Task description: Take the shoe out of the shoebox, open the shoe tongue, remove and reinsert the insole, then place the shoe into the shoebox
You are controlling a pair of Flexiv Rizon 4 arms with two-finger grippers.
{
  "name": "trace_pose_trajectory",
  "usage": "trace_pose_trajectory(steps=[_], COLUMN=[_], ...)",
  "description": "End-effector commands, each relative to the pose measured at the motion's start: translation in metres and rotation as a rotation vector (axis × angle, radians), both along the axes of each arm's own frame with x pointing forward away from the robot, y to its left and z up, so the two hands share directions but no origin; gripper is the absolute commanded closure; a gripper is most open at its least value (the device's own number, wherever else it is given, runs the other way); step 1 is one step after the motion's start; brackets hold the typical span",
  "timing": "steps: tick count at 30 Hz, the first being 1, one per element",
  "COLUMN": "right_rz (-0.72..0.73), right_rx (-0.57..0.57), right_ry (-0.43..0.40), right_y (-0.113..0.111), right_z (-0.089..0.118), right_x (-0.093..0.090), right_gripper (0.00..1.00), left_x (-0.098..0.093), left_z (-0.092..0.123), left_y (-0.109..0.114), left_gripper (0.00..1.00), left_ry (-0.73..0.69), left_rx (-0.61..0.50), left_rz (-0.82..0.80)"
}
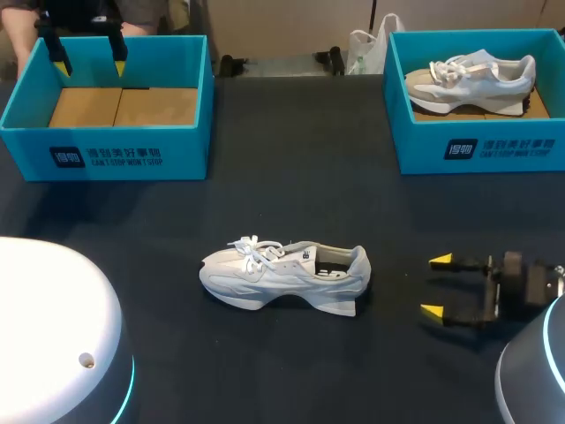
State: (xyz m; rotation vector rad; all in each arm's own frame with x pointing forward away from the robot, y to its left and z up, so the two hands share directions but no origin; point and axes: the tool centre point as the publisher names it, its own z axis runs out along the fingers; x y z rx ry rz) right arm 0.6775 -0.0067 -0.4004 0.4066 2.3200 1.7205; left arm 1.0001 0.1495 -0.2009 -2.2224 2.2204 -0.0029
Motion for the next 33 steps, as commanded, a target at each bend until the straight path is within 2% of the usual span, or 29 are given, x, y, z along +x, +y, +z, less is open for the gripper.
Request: trace_pose_trajectory(steps=[1, 2, 12, 15, 20, 24, 33], right_rz=[-0.024, -0.037, -0.037, -0.019, -0.008, -0.036, -0.075], right_rx=[0.000, -0.037, -0.037, -0.056, -0.063, -0.072, -0.041], right_ry=[-0.011, 0.002, 0.002, 0.010, 0.023, 0.053, 0.042], right_y=[0.010, 0.013, 0.013, 0.030, 0.047, 0.054, 0.068], right_z=[-0.003, -0.003, -0.003, 0.004, 0.004, -0.001, -0.003], right_x=[-0.004, -0.005, -0.005, -0.008, -0.008, -0.005, -0.004], right_gripper=[0.00, 0.00, 0.00, 0.00, 0.00, 0.00, 0.00], left_x=[0.000, 0.000, 0.000, 0.000, 0.000, 0.000, 0.000], left_z=[0.001, 0.001, 0.001, 0.001, 0.001, 0.001, 0.001], left_y=[0.000, 0.000, 0.000, 0.000, 0.000, 0.000, 0.000], left_gripper=[0.00, 0.00, 0.00, 0.00, 0.00, 0.00, 0.00], left_ry=[0.000, 0.000, 0.000, 0.000, 0.000, 0.000, 0.000], left_rx=[0.001, 0.001, 0.001, 0.001, 0.001, 0.001, 0.001], left_rz=[0.000, 0.000, 0.000, 0.000, 0.000, 0.000, 0.000])
